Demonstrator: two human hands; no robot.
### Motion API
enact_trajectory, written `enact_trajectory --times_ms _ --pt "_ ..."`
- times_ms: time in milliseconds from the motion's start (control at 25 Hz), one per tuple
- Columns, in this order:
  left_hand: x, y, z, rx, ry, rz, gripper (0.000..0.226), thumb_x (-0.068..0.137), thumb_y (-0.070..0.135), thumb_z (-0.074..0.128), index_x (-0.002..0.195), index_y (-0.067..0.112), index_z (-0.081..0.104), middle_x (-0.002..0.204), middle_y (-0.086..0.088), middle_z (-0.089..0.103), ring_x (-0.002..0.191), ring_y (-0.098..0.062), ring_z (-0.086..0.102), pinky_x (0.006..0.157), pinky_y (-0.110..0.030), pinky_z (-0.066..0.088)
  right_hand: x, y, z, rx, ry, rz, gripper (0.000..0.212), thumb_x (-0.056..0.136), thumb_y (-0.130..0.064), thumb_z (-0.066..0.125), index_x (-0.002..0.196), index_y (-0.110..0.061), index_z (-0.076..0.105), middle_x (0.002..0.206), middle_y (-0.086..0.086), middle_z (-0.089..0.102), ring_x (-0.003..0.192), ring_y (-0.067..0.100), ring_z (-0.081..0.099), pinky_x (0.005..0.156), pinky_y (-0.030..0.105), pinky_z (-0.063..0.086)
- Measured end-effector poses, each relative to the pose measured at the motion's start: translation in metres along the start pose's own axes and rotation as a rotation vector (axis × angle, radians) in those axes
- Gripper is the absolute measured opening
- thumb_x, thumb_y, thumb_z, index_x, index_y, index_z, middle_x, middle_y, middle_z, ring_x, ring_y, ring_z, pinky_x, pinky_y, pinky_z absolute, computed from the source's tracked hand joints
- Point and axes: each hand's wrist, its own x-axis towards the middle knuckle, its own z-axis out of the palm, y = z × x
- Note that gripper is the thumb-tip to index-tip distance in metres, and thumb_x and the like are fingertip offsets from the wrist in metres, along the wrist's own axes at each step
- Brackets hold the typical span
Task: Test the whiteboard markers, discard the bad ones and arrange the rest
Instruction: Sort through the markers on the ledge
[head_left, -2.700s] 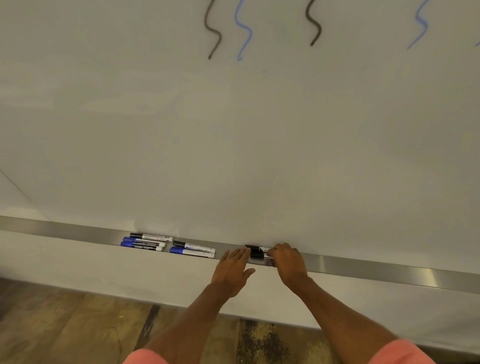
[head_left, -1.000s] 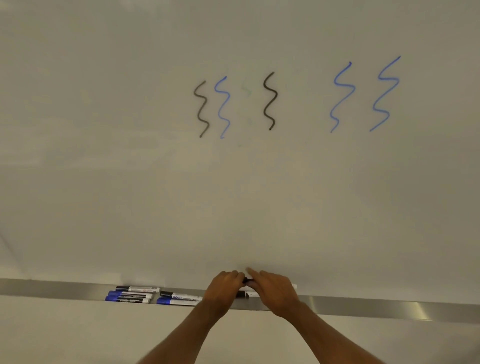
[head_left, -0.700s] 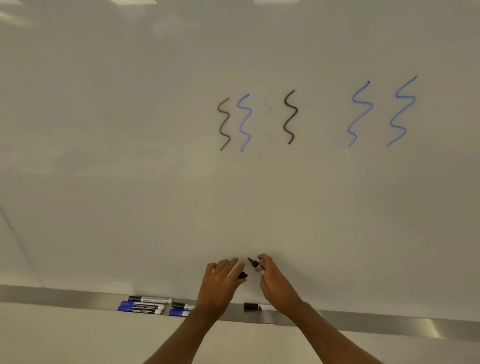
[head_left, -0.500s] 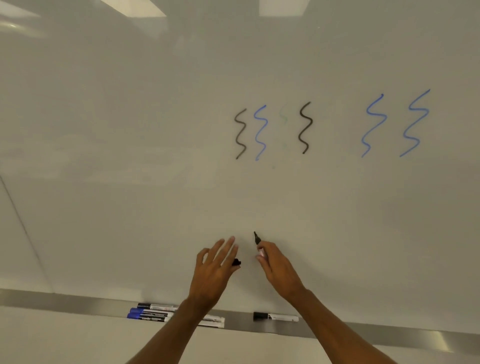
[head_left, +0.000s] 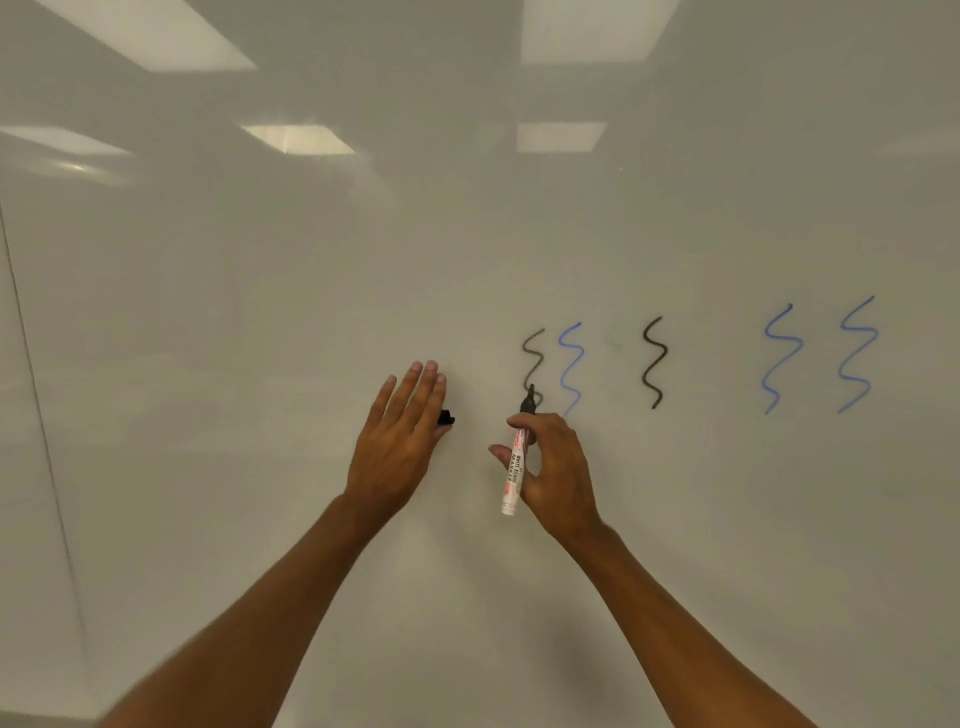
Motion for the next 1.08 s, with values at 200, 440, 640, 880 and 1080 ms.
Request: enact_trajectory --times_ms 200,440,640,880,1080 --pt "0.029 -0.015 0.015 0.001 0.026 0.044 0.05 0.102 0.028 0.034 0.142 -0.001 0.032 0.15 -0.019 0.031 0.141 -0.031 0.026 0.113 -0.048 0.028 0.04 -0.007 0.02 -0.106 0.158 -0.064 0.013 0.089 -0.031 0.056 0.099 -0.023 0.051 0.079 0.001 0.064 0.072 0.01 0.055 0.071 0.028 0.044" --pt "0.026 -0.014 0.033 -0.027 0.069 -0.002 0.05 0.104 0.031 0.026 0.144 0.001 0.026 0.152 -0.015 0.026 0.143 -0.027 0.021 0.116 -0.044 0.02 0.061 -0.005 0.03 -0.118 0.355 0.037 0.026 0.076 -0.012 0.069 0.1 -0.011 0.057 0.071 0.002 0.064 0.069 0.008 0.047 0.065 0.029 0.047" --pt "0.026 -0.015 0.038 -0.014 0.101 0.004 0.051 0.104 0.033 0.028 0.144 0.002 0.027 0.152 -0.014 0.028 0.142 -0.026 0.023 0.116 -0.045 0.023 0.07 0.008 0.038 -0.272 0.43 -0.055 0.027 0.076 -0.01 0.069 0.094 -0.017 0.05 0.062 0.002 0.059 0.054 0.013 0.053 0.062 0.027 0.038" --pt "0.025 -0.015 0.04 -0.012 0.112 0.013 0.051 0.103 0.033 0.03 0.144 0.002 0.027 0.152 -0.014 0.027 0.142 -0.027 0.023 0.115 -0.045 0.023 0.048 0.014 0.037 -0.398 0.353 -0.236 0.021 0.079 -0.011 0.065 0.093 -0.015 0.05 0.059 0.001 0.05 0.053 0.014 0.049 0.056 0.031 0.038" --pt "0.025 -0.015 0.038 -0.016 0.124 0.024 0.051 0.103 0.031 0.032 0.143 0.001 0.028 0.151 -0.015 0.03 0.141 -0.028 0.025 0.114 -0.046 0.025 0.022 0.014 0.036 -0.433 0.25 -0.273 0.011 0.083 -0.013 0.061 0.091 -0.013 0.054 0.058 0.0 0.049 0.054 0.015 0.048 0.053 0.033 0.039"
